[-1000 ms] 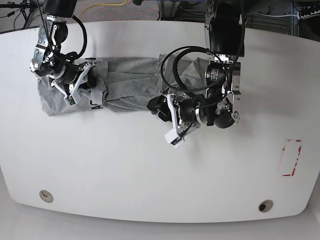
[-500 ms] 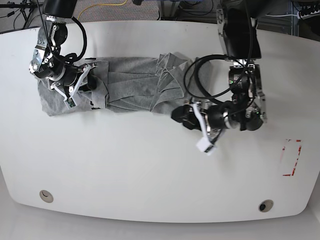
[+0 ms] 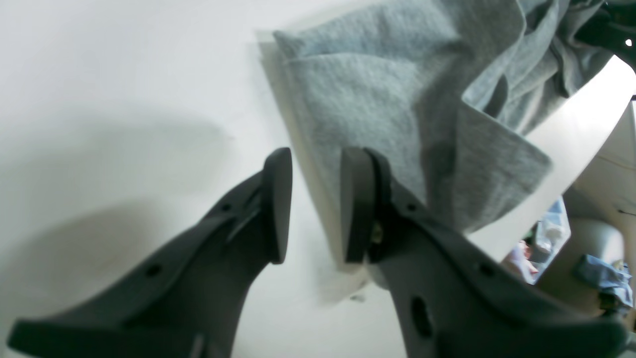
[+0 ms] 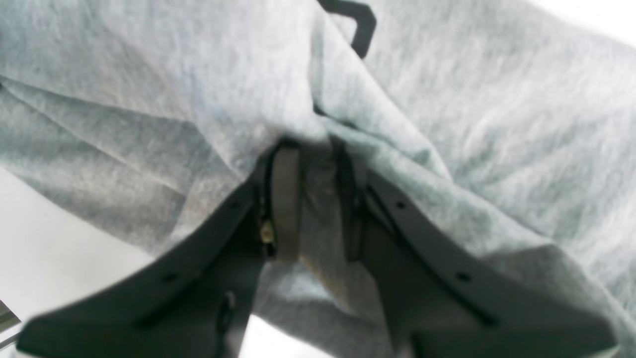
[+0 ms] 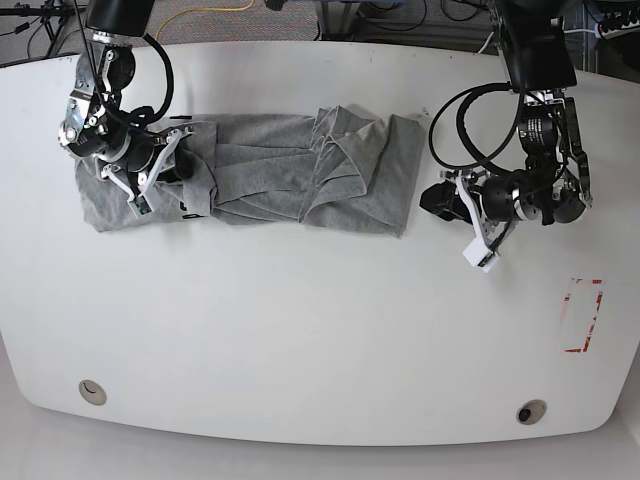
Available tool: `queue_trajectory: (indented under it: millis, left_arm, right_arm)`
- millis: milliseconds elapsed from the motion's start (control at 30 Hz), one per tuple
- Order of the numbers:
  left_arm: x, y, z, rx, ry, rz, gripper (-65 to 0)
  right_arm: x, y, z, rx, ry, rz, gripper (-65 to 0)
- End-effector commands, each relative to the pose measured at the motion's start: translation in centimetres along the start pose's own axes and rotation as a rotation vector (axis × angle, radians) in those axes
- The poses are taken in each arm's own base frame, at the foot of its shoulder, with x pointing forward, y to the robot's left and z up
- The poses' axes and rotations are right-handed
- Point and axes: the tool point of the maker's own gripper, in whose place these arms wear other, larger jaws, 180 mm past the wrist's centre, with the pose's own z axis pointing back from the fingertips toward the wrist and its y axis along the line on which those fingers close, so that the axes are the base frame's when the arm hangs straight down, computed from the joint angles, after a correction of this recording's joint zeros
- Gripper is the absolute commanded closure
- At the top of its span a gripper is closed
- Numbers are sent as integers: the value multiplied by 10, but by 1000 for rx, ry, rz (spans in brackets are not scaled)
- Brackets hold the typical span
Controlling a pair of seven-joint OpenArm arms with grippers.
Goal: Fold the T-shirt properly
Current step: 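Lift and fold the held shirt end with the left gripper toward the right gripper, then lay the folded end down and press it with the left gripper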
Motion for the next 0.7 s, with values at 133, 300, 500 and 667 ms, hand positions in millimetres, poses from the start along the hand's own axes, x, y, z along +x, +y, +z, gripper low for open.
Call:
queue_trajectory:
  millis: [133, 300, 500, 667]
  left_arm:
    - [16, -27, -13, -60, -21, -68, -143]
    - [11, -50, -31, -108, 39, -130, -143]
    - [14, -87, -50, -187, 114, -265, -143]
    - [8, -124, -68, -263, 192, -397, -144]
  right_arm:
    - [15, -5, 6, -9, -47, 13, -130]
    - [15, -4, 6, -8, -48, 12, -130]
    - [15, -4, 6, -8, -48, 12, -130]
    - [15, -5, 7, -9, -48, 11, -130]
